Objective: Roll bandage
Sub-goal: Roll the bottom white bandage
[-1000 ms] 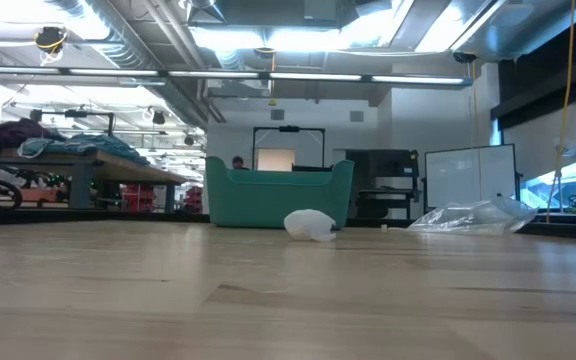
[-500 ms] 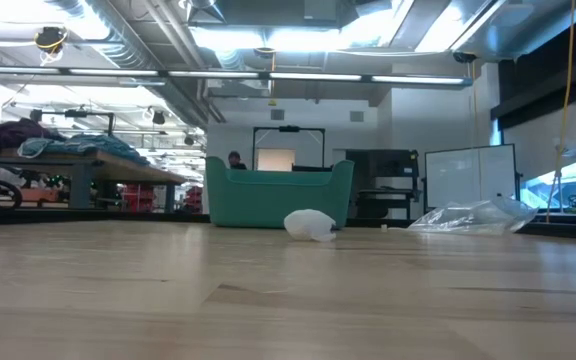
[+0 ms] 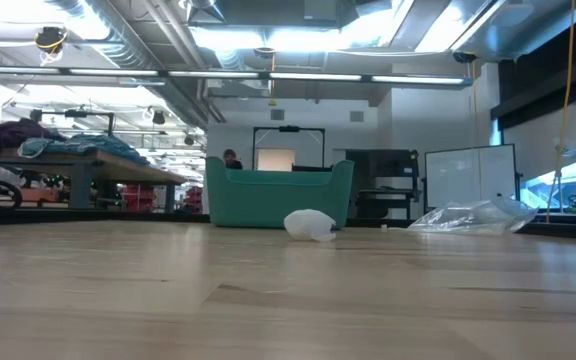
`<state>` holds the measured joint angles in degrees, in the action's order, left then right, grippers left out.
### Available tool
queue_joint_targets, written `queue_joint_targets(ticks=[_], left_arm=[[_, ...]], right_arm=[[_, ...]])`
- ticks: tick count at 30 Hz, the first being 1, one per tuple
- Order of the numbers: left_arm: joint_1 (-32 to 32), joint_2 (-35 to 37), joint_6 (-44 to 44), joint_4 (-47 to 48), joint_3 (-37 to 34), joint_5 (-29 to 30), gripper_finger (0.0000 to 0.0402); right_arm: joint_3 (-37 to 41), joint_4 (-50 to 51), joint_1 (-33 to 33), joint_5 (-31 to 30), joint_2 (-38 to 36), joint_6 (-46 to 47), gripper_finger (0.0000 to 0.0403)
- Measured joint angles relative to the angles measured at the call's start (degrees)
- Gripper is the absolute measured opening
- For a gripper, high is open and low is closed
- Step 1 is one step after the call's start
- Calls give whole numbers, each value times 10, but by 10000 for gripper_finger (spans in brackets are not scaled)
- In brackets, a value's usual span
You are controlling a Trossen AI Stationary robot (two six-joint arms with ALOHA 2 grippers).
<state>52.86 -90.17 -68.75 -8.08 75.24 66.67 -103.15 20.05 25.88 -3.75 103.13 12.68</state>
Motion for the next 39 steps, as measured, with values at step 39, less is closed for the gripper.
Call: queue_joint_targets(ticks=[39], left_arm=[[-7, 0, 35, -10, 0, 6, 64]], right_arm=[[0, 35, -12, 83, 0, 37, 54]])
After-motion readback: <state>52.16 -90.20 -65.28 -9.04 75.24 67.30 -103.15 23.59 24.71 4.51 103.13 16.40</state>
